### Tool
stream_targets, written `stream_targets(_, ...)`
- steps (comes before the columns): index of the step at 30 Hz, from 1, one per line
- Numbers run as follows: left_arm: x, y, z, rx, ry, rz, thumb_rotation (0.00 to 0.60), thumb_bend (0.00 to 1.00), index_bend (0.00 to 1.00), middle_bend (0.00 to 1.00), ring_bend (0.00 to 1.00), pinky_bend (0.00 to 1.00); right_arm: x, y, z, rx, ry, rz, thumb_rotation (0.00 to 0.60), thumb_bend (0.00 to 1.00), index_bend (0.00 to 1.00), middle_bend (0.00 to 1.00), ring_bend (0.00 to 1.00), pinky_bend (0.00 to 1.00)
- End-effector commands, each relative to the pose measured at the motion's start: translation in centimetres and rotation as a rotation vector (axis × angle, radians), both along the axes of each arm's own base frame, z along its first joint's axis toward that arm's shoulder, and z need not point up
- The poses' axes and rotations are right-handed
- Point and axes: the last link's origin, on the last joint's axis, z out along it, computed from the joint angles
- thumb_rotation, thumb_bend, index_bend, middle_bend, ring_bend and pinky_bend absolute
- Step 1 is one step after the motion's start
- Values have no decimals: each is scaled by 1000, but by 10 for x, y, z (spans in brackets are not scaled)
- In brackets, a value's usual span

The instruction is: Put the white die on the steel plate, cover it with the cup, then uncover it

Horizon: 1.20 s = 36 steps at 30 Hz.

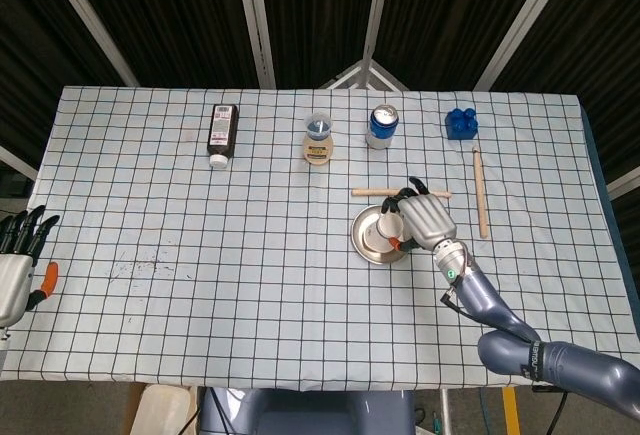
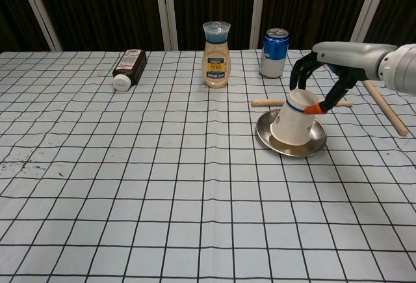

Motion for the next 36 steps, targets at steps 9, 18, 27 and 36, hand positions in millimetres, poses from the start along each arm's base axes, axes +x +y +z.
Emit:
stream_targets(9, 0, 1, -1, 0, 5, 3, 600, 707, 98, 0, 0, 0, -5, -6, -7, 1, 2, 5, 600, 366, 473, 467, 224, 0)
stream_targets(18, -1, 1, 0, 6, 4, 7, 600, 707, 93, 0, 0, 0, -7, -15, -10, -28, 17, 13, 600, 367, 473, 467, 224, 0)
stream_targets(27, 0, 1, -1, 5, 6, 6, 600, 707, 95, 0, 0, 0, -15, -15, -4, -55, 49, 20, 600, 369, 473, 467, 224, 0)
stream_targets(36, 0, 0, -1, 1, 5, 2, 600, 707, 98, 0, 0, 0, -31, 7, 10, -37, 86, 6, 600, 369, 473, 467, 224, 0)
